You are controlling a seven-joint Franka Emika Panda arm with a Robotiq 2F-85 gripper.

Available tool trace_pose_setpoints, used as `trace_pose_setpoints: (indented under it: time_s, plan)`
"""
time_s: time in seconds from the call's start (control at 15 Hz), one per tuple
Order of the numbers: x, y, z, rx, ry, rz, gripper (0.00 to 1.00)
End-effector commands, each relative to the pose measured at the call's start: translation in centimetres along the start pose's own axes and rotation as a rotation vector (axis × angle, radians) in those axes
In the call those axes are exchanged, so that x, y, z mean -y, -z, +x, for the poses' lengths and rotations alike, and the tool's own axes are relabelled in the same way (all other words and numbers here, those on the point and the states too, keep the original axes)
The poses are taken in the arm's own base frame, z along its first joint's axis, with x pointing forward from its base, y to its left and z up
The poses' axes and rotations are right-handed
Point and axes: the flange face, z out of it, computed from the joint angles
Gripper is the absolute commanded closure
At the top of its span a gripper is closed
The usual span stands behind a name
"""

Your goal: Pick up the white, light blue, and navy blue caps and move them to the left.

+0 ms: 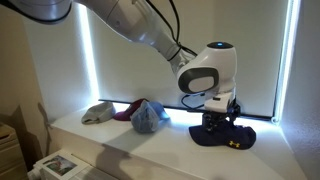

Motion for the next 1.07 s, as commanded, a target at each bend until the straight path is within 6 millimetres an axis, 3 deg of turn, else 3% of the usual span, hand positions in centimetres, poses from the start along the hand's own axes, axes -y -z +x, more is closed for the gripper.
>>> trace_pose_setpoints:
  time_s: [0.0,0.4,0.6,0.87,1.0]
  plan:
    - [0.1,-0.2,0.0,0.043,0.035,-0.028,0.34]
    - [0.0,0.0,0.0,0.038,0.062,-0.025,0.76]
    - [0.4,1.1,-0.6,0.030,0.088,-0.006,0.98]
    - [1.5,3.7,-2.9,0.017,0.153,0.038,1.00]
    - [1.9,6.7,-5.4,0.022,0.231,0.095,0.99]
